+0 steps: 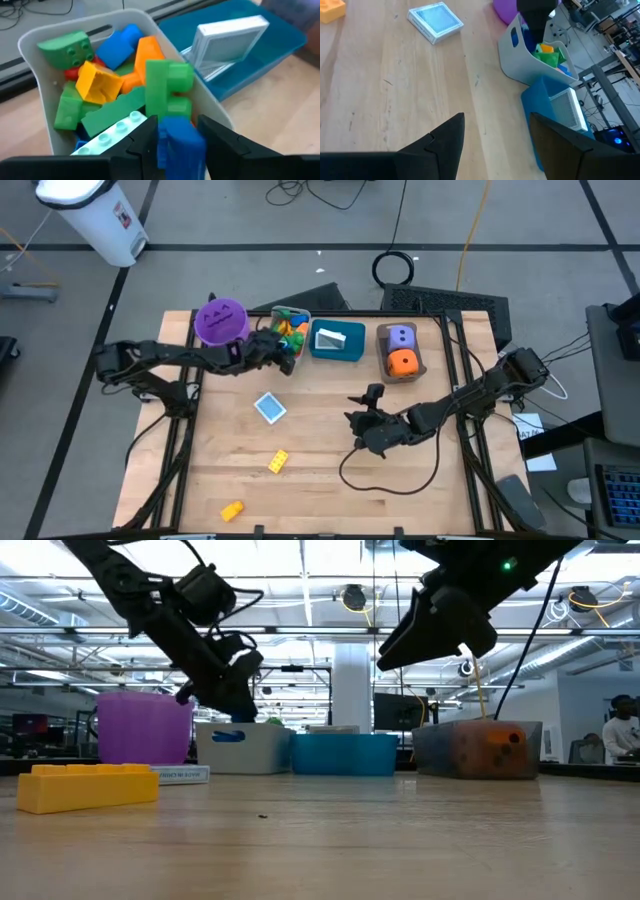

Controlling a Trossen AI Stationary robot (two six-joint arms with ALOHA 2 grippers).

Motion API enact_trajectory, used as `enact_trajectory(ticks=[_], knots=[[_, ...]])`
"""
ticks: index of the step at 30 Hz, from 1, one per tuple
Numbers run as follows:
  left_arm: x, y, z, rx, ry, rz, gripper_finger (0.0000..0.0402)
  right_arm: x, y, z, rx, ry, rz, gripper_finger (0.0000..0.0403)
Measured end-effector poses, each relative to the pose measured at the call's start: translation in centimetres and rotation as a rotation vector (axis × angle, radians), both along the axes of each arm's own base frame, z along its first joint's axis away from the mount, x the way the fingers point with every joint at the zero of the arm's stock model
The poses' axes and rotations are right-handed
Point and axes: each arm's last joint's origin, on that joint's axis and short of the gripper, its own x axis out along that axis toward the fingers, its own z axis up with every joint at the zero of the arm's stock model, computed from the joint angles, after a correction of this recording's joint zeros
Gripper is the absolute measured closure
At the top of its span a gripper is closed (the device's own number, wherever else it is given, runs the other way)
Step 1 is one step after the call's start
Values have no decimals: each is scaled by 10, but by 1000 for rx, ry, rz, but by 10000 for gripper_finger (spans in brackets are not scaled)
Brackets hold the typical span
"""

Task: Pick & Place Toys
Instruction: Put the dark blue game piece into the gray bin, then put the yellow game piece into the gray bin

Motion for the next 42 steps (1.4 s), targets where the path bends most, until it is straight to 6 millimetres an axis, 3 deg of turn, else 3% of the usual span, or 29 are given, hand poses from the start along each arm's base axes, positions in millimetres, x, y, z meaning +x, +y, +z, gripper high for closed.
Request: enact_trajectory(ticks=[8, 14, 20, 26, 32, 42], knots=[[3, 6, -5, -19, -8, -28, 222, 1, 0, 1, 8, -12, -1, 188], [-3, 3, 21, 48, -108, -84, 197, 0, 0, 1, 7, -11, -1, 186], [-20, -9, 48, 42, -151, -245, 201, 1, 1, 1, 10, -17, -1, 190], [-50, -33, 61, -16, -48, -377, 217, 4, 5, 2, 106, -20, 90, 192], [-71, -62, 60, -93, 73, -474, 228, 9, 11, 7, 223, -73, 203, 192], [-68, -114, 46, -137, 156, -661, 231, 16, 18, 17, 360, -158, 359, 188]])
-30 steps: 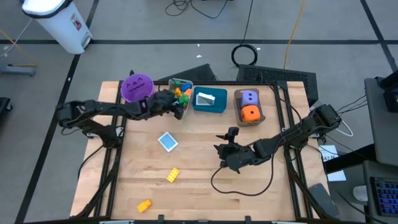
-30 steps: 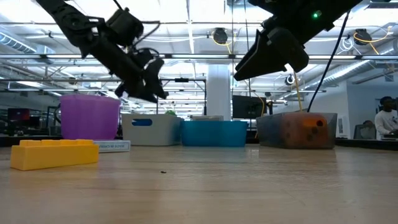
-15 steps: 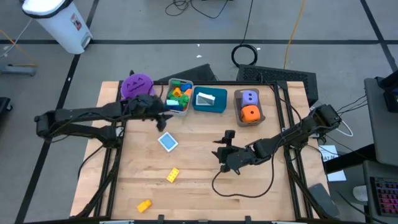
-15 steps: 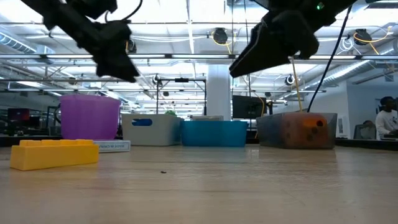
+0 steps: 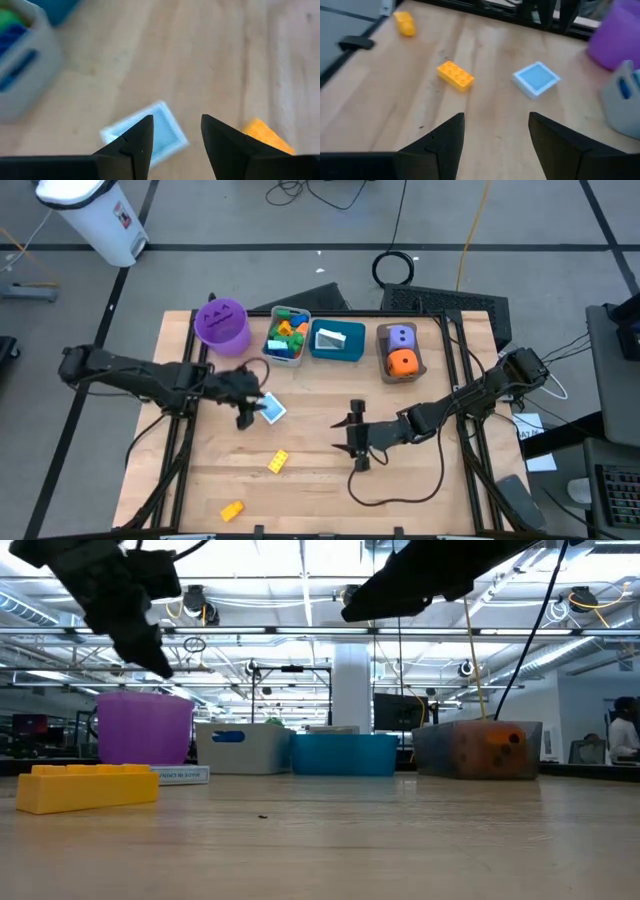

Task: Pick & Place Toys
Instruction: Put the yellow game piece into the gray bin

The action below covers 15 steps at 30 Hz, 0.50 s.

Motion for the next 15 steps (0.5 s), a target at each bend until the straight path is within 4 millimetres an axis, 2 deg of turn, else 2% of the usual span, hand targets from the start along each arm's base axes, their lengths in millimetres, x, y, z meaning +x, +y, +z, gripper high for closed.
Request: enact_trajectory(ticks=[3, 9, 15], knots=[[0, -15, -5, -48, 18, -16, 229, 0, 2, 0, 27, 11, 53, 189], [4, -47, -19, -167, 18, 62, 229, -1, 4, -1, 60, 22, 111, 192], [15, -82, -27, -252, -29, 85, 229, -7, 1, -16, 79, -34, 113, 192]])
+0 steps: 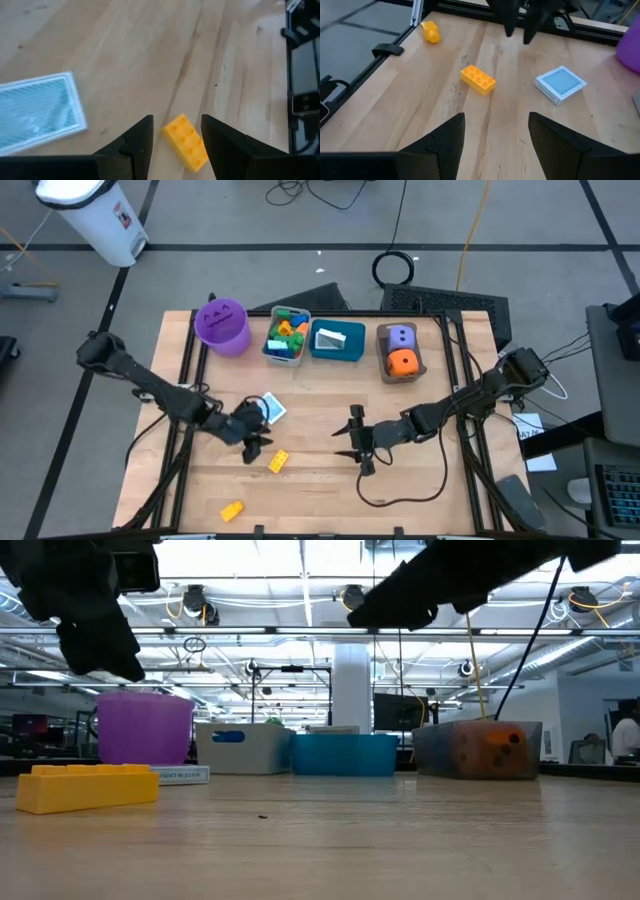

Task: Pick & Place Toys
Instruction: Put the yellow game piece into the gray bin

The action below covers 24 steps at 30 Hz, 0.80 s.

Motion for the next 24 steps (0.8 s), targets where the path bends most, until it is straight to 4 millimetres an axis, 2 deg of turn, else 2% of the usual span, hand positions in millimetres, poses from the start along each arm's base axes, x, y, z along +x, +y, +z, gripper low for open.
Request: enact_trajectory(ticks=[7, 10, 16, 19, 24], knots=[[19, -35, -1, -4, 53, 29, 229, -12, -5, -19, 73, -48, -20, 192], [31, -51, 4, -2, 103, 38, 229, -15, -6, -23, 80, -58, -20, 193], [48, -75, 8, 52, 327, 169, 229, -16, -6, -23, 126, -67, -35, 195], [56, -86, 1, 68, 420, 248, 229, -16, -6, -23, 147, -64, -42, 195], [70, -99, -15, 37, 528, 258, 229, -16, -4, -23, 172, -61, -47, 195]])
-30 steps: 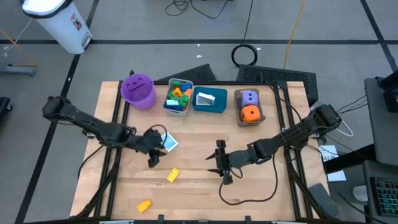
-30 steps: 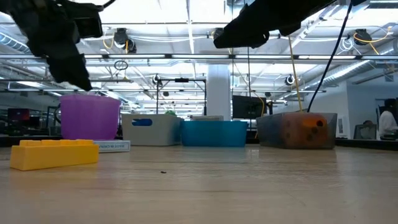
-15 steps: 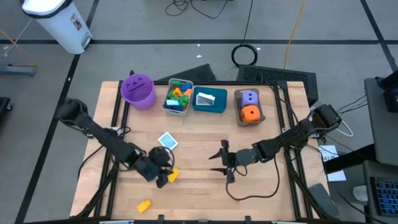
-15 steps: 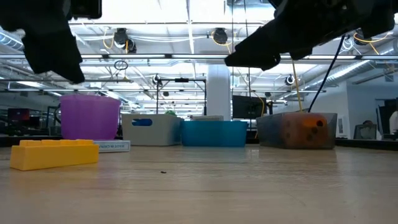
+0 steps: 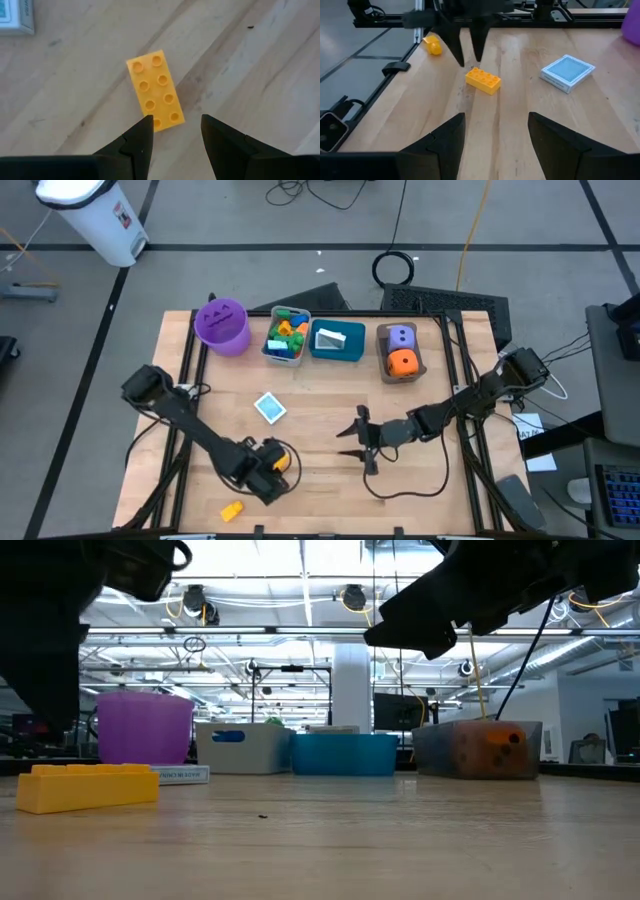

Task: Pick & Place Toys
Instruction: Put the yellow game piece into the gray bin

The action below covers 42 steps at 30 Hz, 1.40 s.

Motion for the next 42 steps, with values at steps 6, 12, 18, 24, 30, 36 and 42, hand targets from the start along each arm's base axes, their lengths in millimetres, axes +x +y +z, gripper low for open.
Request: enact_trajectory(ticks=[6, 12, 18, 24, 30, 36, 42], knots=[[10, 4, -8, 14, 13, 57, 229, -3, 8, 0, 6, 1, 26, 195], [13, 8, -11, 25, 9, 118, 229, -8, 17, 0, 6, 2, 57, 195], [14, 9, -16, 41, 18, 126, 229, -10, 20, -2, -3, 19, 68, 195], [14, 13, -20, 64, 46, 129, 229, -10, 20, -2, -3, 24, 68, 195], [19, 10, -33, 53, 77, 103, 229, -10, 20, -3, 33, 38, 52, 195], [20, 10, -35, 57, 78, 94, 229, -10, 20, -3, 38, 41, 49, 195], [20, 10, -35, 62, 88, 53, 229, -10, 20, -3, 37, 43, 49, 195]])
